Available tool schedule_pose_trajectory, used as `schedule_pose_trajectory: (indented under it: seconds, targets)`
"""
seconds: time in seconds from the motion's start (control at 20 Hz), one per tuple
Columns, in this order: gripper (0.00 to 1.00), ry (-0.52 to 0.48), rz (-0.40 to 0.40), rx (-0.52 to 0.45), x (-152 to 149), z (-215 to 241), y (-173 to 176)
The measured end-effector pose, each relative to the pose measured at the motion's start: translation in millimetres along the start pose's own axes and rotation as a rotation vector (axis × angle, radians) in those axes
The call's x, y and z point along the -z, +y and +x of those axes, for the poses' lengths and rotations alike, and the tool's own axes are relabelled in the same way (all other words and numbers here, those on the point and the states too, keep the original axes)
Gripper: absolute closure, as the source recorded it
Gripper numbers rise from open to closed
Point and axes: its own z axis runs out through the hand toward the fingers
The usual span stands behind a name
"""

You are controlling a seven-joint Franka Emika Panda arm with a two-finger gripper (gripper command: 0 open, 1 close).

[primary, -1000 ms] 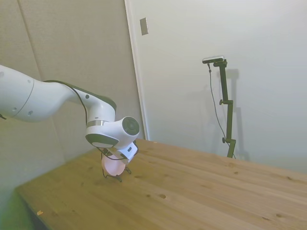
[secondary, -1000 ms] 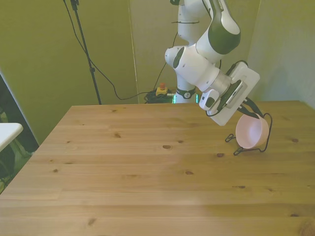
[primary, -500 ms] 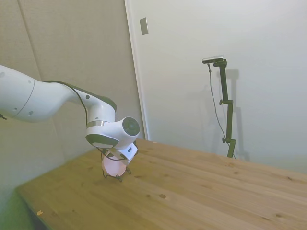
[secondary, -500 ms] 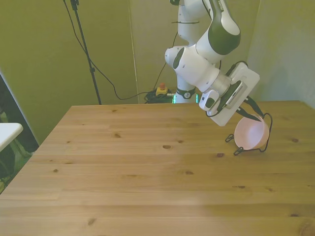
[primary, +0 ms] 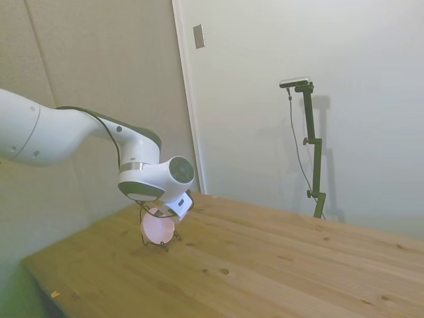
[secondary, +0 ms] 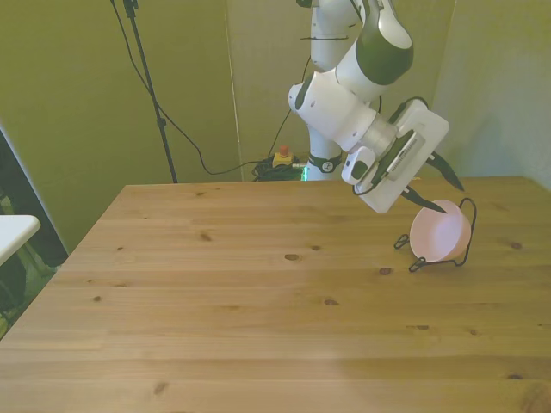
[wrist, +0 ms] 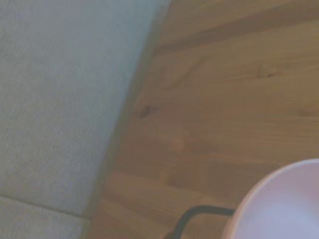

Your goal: Load the bowl

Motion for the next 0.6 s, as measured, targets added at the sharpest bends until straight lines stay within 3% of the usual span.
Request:
schedule_pose_trajectory:
  seconds: [0.2, 0.6]
  targets:
    - [0.0, 0.045, -0.018, -0.012, 40, -12, -4]
    - [0.0, 0.266, -0.265, -0.208, 120, -43, 9]
